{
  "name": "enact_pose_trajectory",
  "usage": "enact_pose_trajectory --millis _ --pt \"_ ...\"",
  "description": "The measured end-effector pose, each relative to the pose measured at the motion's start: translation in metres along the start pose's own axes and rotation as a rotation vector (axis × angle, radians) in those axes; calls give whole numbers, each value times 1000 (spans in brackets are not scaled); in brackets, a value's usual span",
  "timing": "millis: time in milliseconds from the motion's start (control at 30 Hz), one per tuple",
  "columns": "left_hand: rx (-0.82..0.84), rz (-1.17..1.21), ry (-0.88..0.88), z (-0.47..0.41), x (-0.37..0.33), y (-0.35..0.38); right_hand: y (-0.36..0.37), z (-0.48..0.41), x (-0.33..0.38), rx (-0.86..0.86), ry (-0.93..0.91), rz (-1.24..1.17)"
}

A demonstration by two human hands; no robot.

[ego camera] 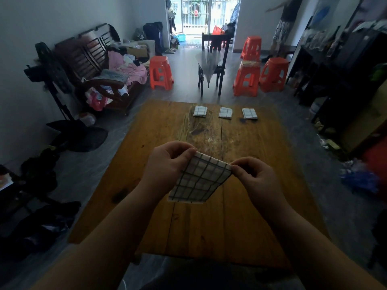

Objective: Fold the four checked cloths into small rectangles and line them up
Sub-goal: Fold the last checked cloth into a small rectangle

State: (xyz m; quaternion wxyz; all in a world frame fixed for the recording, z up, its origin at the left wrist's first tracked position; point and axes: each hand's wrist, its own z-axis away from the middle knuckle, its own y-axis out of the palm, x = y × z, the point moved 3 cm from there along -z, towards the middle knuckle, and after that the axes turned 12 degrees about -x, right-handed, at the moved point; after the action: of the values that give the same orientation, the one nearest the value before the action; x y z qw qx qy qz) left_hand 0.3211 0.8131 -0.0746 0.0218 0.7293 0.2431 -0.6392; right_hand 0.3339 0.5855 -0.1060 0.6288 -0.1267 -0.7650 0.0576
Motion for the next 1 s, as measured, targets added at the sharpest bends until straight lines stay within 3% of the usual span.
enact_pose_trajectory --millis 300,400,533,767,1000 --pt "27 -72 100 6 -2 5 7 -1 10 87 -45 176" --pt "99 -86 117 11 -5 12 20 1 17 165 -93 181" --pt "141 -83 107 17 -8 18 28 5 19 144 -123 150" --pt "93 -84 57 18 -3 13 18 11 14 139 22 -24" --pt "-59 -43 -41 8 5 -21 2 14 -6 88 168 -16"
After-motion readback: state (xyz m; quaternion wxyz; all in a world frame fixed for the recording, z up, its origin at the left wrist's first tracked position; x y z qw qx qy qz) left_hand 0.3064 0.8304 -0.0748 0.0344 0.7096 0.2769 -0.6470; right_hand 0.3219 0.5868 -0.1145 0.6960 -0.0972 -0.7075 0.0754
